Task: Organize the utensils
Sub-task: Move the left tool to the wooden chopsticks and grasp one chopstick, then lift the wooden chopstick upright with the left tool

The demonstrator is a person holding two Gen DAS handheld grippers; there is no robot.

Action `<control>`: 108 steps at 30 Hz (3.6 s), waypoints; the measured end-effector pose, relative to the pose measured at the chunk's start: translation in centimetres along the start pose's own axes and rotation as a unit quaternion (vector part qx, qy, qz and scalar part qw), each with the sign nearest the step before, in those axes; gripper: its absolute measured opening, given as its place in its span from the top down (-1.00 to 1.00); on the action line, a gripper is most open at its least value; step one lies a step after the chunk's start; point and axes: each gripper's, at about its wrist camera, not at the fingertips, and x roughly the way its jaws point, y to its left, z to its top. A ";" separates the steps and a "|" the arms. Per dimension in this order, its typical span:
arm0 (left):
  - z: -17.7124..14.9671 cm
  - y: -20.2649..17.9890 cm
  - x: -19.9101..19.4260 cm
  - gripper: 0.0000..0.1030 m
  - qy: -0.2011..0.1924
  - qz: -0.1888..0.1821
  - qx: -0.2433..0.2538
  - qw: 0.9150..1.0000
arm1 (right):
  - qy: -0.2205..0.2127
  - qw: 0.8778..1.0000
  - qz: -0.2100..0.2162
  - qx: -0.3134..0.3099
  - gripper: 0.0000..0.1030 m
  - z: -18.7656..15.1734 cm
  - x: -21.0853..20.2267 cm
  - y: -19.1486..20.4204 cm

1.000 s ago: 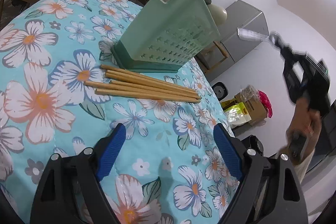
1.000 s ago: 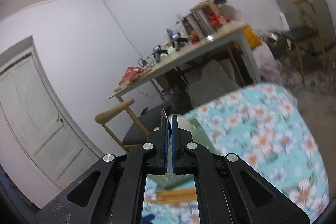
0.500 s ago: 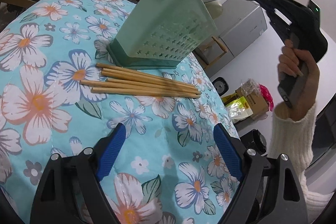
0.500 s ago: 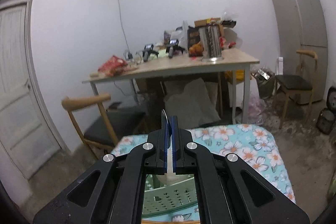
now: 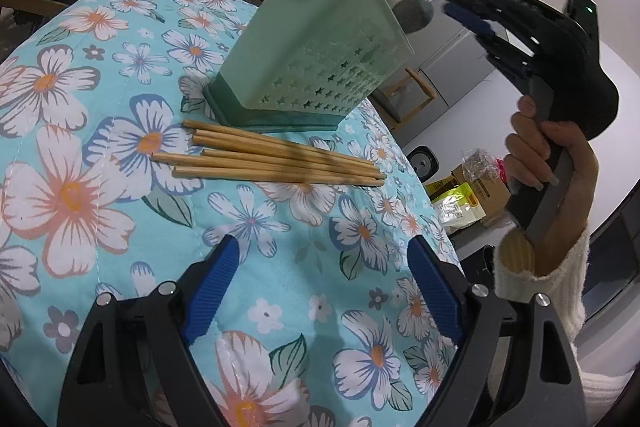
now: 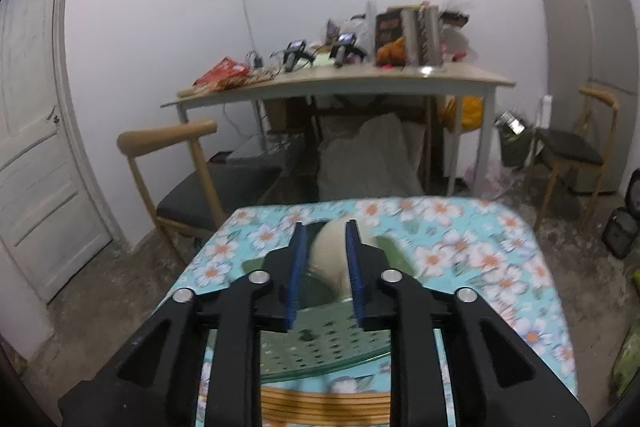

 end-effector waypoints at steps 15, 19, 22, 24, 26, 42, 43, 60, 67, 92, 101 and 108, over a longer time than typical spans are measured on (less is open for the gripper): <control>0.6 0.5 -1.5 -0.62 -0.042 0.017 -0.036 0.998 | 0.053 0.979 0.013 0.196 0.37 -8.6 -3.8 -12.8; 1.5 2.1 -1.7 -0.44 -0.056 -0.002 -0.100 0.993 | 0.097 0.977 0.007 0.191 0.37 -11.4 -1.3 -13.3; 1.9 3.9 -1.5 -0.27 -0.060 -0.026 -0.178 0.982 | 0.117 0.972 0.017 0.204 0.37 -12.4 -0.4 -13.7; 2.4 4.2 -1.4 -0.23 -0.065 -0.011 -0.196 0.978 | 0.123 0.970 0.024 0.210 0.37 -12.6 0.0 -13.6; 2.6 4.3 -1.1 -0.15 -0.065 0.021 -0.203 0.977 | 0.125 0.971 0.022 0.201 0.37 -12.6 0.0 -13.5; 2.3 3.6 -0.7 0.04 -0.151 0.124 -0.244 0.950 | 0.148 0.967 0.034 0.206 0.37 -14.2 -0.2 -14.6; 2.3 3.8 -0.5 0.17 -0.152 0.127 -0.245 0.949 | 0.148 0.967 0.034 0.206 0.37 -14.2 -0.3 -14.6; 1.7 7.5 -2.6 0.79 -0.171 0.086 -0.315 0.930 | 0.156 0.962 0.030 0.222 0.37 -14.6 -0.2 -16.2; 1.8 8.9 -6.4 0.80 -0.202 0.109 -0.311 0.922 | 0.162 0.961 0.036 0.221 0.37 -14.8 0.0 -15.7; 2.4 13.8 -9.5 0.48 -0.192 0.058 -0.356 0.913 | 0.177 0.962 0.036 0.204 0.37 -14.8 1.1 -13.2; 3.0 13.3 -8.1 0.76 -0.199 0.108 -0.331 0.916 | 0.186 0.964 0.035 0.189 0.37 -15.0 1.3 -12.7; 1.8 14.6 -10.3 0.85 -0.246 0.058 -0.377 0.891 | 0.179 0.969 0.042 0.164 0.37 -14.9 1.0 -11.8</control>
